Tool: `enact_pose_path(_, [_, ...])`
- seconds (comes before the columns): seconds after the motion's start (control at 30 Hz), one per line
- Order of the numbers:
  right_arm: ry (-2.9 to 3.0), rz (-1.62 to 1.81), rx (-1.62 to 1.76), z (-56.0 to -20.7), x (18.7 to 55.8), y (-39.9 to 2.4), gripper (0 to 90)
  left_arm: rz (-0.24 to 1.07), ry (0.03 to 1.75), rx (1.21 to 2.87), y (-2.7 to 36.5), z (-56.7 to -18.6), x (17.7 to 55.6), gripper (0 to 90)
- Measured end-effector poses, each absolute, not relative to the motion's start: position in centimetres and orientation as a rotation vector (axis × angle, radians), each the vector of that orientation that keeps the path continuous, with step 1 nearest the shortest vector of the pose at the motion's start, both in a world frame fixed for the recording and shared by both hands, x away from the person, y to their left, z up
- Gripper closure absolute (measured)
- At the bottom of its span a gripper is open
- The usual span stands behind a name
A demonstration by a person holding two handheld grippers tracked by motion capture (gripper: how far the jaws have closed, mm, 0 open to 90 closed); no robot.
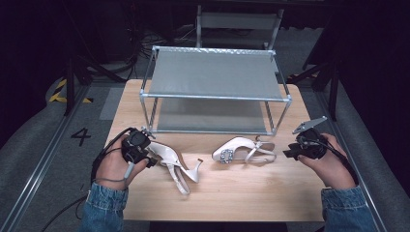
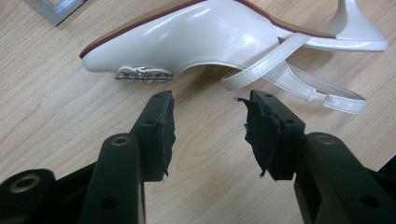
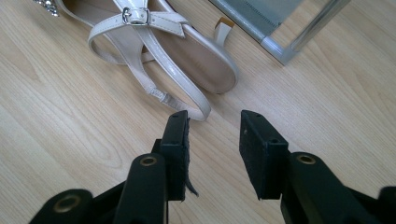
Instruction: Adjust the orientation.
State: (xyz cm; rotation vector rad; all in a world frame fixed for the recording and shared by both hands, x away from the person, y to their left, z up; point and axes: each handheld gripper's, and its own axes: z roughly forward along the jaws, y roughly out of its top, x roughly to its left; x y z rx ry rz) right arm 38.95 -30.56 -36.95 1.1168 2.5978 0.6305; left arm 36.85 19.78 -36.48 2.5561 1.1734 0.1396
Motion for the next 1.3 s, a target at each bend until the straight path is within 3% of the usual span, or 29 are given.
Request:
enact_pose_path(0.4, [2.602,0.646,1.131,-37.1,38.8,-30.6,61.6,0.122,1.164,2.590,19.3,-37.0,37.0,45.8])
enact_pose_path(0.9, [2.625,0.644,1.122,-37.4,38.9,-30.3,60.4,0.109,1.061,2.623,18.3,-38.4,37.4,50.5])
enact_pose_path(1.3, [2.634,0.652,1.098,-37.7,38.9,-30.1,58.9,0.045,1.040,2.655,17.7,-40.4,38.0,61.5])
